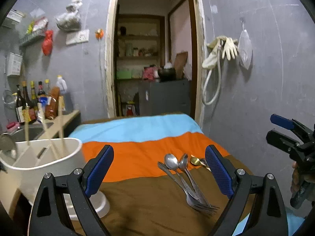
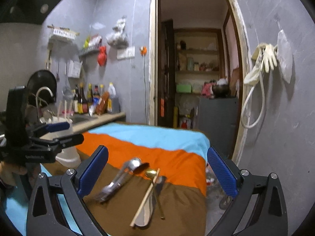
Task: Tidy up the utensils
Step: 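Move both tools back down to the remaining utensils on the cloth, then grasp a silver spoon with the left gripper while the right gripper grasps the gold spoon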
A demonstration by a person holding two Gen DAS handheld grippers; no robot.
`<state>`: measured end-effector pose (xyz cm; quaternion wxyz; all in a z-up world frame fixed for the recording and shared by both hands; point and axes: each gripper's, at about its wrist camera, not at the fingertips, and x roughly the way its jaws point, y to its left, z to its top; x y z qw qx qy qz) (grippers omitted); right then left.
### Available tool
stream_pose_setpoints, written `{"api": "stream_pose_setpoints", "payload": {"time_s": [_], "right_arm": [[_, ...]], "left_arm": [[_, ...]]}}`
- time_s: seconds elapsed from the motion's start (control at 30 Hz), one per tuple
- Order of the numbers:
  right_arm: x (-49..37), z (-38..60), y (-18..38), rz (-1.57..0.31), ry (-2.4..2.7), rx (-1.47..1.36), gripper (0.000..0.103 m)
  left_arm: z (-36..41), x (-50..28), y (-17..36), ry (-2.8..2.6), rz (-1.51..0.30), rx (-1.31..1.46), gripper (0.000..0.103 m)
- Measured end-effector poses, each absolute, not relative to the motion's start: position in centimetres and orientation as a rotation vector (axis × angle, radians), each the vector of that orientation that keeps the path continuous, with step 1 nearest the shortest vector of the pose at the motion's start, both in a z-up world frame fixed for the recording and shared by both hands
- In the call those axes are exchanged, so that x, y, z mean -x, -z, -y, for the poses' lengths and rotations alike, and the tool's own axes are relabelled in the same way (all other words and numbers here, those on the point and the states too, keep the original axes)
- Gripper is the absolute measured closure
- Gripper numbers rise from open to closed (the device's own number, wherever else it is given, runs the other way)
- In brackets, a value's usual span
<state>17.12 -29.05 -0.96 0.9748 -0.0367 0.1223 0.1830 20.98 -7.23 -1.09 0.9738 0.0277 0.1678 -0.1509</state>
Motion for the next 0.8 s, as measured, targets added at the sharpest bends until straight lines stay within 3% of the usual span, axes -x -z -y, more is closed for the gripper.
{"api": "stream_pose_setpoints", "payload": {"time_s": [0.17, 0.3, 0.53, 0.8], "right_arm": [[-20.1, 28.6, 2.4, -0.383, -0.386, 0.114, 0.017], [-22.4, 28.3, 3.6, -0.488, -0.404, 0.139, 0.033], [-26.2, 27.1, 5.2, -0.64, -0.486, 0.159, 0.046], [-29.0, 25.4, 6.8, -0.752, -0.535, 0.24, 0.053]], "left_arm": [[8.0, -23.9, 1.9, 0.334, -0.409, -0.074, 0.014], [8.6, -26.6, 2.8, 0.367, -0.481, -0.073, 0.031], [8.9, -31.2, 4.4, 0.44, -0.646, -0.039, 0.066], [8.5, -35.3, 5.7, 0.511, -0.77, 0.005, 0.074]]}}
